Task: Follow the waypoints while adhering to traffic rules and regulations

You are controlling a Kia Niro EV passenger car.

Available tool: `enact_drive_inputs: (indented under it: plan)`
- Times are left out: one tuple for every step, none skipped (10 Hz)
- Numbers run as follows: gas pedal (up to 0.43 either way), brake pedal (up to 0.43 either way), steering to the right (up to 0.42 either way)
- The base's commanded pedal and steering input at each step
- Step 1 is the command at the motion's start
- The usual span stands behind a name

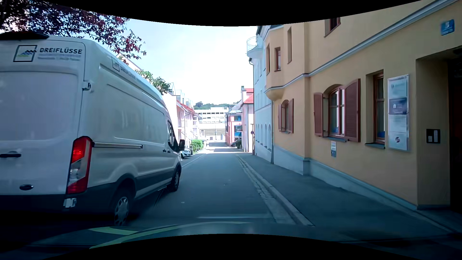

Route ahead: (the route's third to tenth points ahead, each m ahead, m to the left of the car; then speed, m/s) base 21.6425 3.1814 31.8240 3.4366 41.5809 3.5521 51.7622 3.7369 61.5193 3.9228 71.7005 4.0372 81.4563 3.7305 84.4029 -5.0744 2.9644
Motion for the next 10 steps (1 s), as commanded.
enact_drive_inputs:
  plan:
    - [0.0,0.22,-0.011]
    - [0.0,0.226,-0.011]
    - [0.0,0.232,-0.011]
    - [0.0,0.232,-0.011]
    - [0.0,0.238,-0.011]
    - [0.0,0.232,-0.011]
    - [0.0,0.213,-0.01]
    - [0.0,0.195,-0.008]
    - [0.0,0.189,-0.007]
    - [0.0,0.183,-0.007]
